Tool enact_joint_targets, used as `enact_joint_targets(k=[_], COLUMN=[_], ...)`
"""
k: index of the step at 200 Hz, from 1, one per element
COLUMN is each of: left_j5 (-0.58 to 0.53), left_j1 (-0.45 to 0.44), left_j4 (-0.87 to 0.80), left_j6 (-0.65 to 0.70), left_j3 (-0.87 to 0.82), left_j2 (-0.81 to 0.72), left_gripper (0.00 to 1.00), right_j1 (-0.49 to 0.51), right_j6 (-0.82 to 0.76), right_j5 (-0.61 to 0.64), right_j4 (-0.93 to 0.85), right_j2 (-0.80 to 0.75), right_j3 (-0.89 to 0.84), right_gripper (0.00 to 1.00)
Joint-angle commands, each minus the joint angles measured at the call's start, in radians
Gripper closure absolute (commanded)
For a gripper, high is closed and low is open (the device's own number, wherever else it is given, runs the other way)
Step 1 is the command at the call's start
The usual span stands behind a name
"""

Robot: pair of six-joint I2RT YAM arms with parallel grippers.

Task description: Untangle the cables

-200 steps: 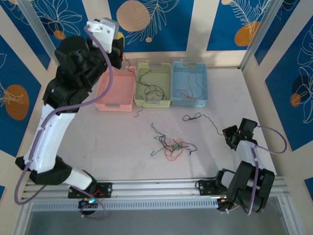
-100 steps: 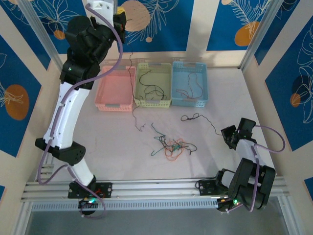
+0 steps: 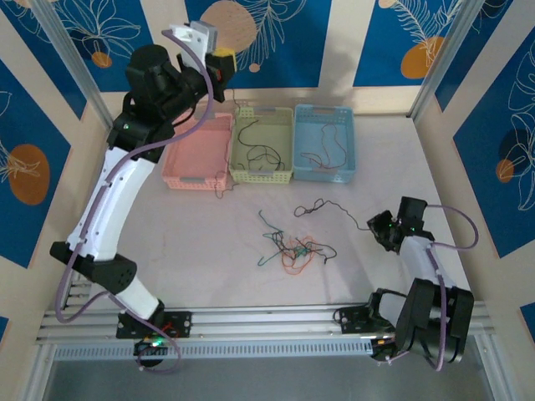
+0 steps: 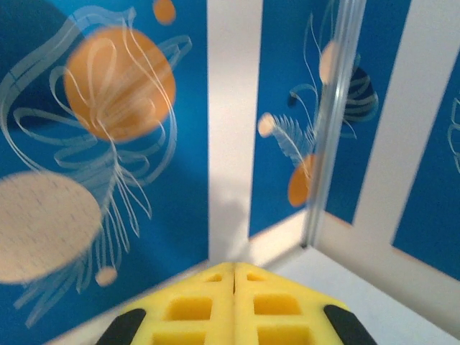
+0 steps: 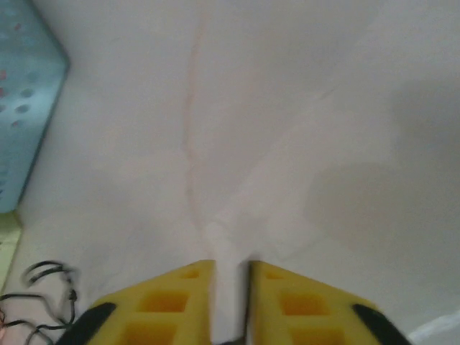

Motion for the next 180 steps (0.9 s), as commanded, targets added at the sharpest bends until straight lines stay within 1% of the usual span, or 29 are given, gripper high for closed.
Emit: enact_joint_targets(k=[1, 21, 38, 47, 58, 70, 82, 104, 108, 122, 139, 158, 180], left_j5=[0.09, 0.094, 0.088, 0.089, 0.099, 0.112, 0.129, 0.149, 0.154, 0.165, 0.174, 0.181, 0.178], left_j1=[0.006, 0.005, 0.005, 0.005, 0.005, 0.004, 0.004, 0.004, 0.004, 0.004, 0.004, 0.004, 0.005], left_j4=[-0.039, -0.017, -0.028, -0.033, -0.048, -0.062, -0.065, -0.064, -0.066, -0.073, -0.079, -0.084, -0.1], left_j6=[-0.062, -0.084, -0.092, -0.098, -0.108, -0.125, -0.142, -0.165, -0.169, -0.176, -0.188, -0.193, -0.189], left_j3=[-0.069, -0.184, -0.242, -0.264, -0.279, -0.287, -0.3, -0.322, -0.323, -0.326, -0.329, -0.334, -0.334], left_j2=[-0.097, -0.175, -0.224, -0.244, -0.259, -0.272, -0.286, -0.311, -0.316, -0.325, -0.335, -0.346, -0.362], left_gripper=[1.0, 1.0, 1.0, 1.0, 1.0, 1.0, 1.0, 1.0, 1.0, 1.0, 1.0, 1.0, 1.0], right_j1=[0.069, 0.171, 0.261, 0.314, 0.391, 0.503, 0.632, 0.866, 0.896, 0.968, 1.004, 1.007, 1.007], right_j6=[-0.062, -0.09, -0.117, -0.134, -0.158, -0.201, -0.302, -0.542, -0.584, -0.689, -0.773, -0.808, -0.822], right_j5=[-0.016, 0.011, -0.021, -0.072, -0.14, -0.178, -0.183, -0.128, -0.121, -0.13, -0.149, -0.161, -0.205], right_j4=[-0.127, -0.191, -0.156, -0.076, 0.064, 0.236, 0.364, 0.463, 0.476, 0.518, 0.534, 0.577, 0.65], right_j2=[-0.07, -0.157, -0.251, -0.296, -0.344, -0.368, -0.361, -0.274, -0.25, -0.157, -0.02, 0.132, 0.273], right_j3=[0.08, 0.136, 0.158, 0.148, 0.121, 0.089, 0.074, 0.123, 0.137, 0.188, 0.282, 0.375, 0.464], right_gripper=[0.54, 0.37, 0.33, 0.31, 0.29, 0.28, 0.27, 0.22, 0.22, 0.14, 0.13, 0.13, 0.14])
